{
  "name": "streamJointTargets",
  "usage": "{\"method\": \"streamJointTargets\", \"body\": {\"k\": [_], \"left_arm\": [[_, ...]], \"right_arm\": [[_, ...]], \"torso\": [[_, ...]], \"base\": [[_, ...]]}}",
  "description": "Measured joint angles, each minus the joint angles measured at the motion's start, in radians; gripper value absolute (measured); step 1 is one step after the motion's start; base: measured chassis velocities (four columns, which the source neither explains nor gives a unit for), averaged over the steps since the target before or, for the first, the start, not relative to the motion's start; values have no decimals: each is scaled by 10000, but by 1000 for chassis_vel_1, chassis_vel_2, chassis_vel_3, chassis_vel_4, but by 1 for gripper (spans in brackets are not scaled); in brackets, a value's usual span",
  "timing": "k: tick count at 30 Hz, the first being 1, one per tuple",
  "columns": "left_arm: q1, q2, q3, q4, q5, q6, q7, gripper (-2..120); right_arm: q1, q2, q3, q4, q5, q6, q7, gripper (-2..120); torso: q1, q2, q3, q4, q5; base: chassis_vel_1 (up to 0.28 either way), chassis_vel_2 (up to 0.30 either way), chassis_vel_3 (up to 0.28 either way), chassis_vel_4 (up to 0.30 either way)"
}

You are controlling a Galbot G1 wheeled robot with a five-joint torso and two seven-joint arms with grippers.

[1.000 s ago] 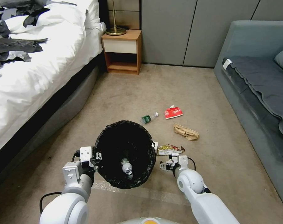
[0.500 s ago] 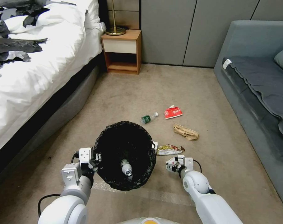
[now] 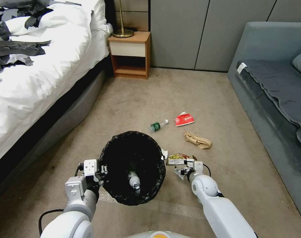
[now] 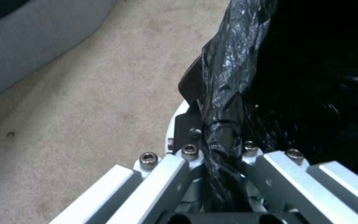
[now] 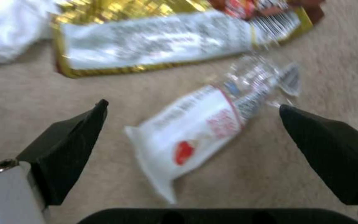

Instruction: Pick up the trash bin, then pick up the garbage from the floor and place it into the trash bin.

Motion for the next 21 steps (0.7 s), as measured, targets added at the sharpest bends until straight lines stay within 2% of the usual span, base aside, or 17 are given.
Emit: {"method": "streamJointTargets", "body": {"k": [13,15,21], "left_arm": [[84,-56,56,0,162,-22,15,0],[103,-75,57,25,220,-44,18,0],[161,-132,144,59,343,-76,43,0]], "right_arm": [[587,292,524,-1747,-320,804,-665,99],[824,394,707,-2211,-560,1142,-971,95],[1074,538,835,-2576,-686,1226,-1034,83]], "torso": [[-2,2,-2,-2,-12],[-1,3,-3,-4,-15],[-1,4,-4,-5,-12]], "base": [[0,0,0,0],[0,0,0,0],[0,0,0,0]]}}
